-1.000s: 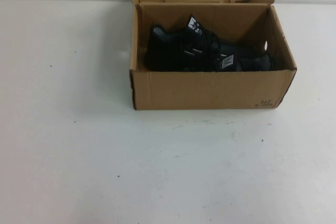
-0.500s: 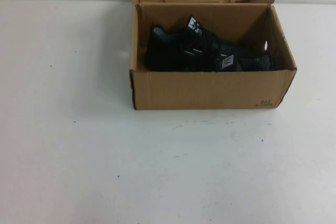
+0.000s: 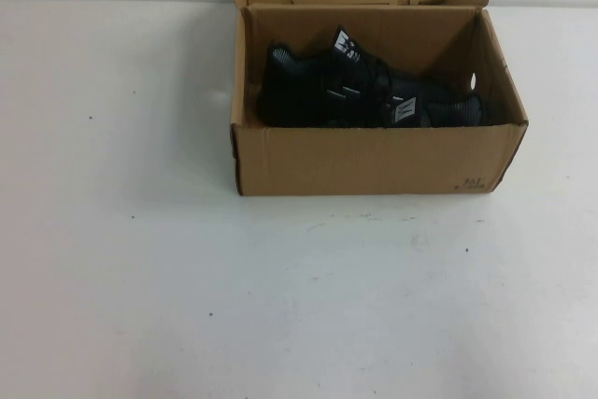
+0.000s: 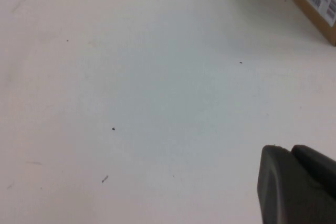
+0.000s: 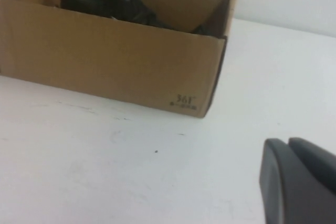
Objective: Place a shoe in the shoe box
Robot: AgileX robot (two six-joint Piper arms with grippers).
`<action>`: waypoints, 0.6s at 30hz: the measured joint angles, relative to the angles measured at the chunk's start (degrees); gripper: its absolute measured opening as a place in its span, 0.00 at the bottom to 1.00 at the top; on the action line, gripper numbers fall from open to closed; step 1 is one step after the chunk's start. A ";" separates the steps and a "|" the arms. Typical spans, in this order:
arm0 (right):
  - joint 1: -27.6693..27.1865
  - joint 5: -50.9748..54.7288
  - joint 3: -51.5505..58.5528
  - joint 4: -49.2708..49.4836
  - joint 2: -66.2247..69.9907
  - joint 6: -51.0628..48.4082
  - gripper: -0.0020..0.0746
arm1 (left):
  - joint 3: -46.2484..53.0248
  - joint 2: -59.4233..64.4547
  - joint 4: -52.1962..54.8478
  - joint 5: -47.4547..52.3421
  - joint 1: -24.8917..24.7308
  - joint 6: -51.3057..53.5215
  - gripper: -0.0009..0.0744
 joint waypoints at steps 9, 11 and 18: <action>0.00 -1.96 11.02 -2.77 -2.58 9.33 0.00 | 0.00 0.00 0.11 0.00 0.00 0.00 0.01; 0.00 -0.66 12.17 -0.46 -4.50 11.49 0.00 | 0.00 0.00 0.22 0.00 0.00 0.00 0.01; 0.00 -0.52 12.26 1.58 -5.33 12.12 0.00 | 0.00 0.00 0.29 0.00 0.00 0.00 0.01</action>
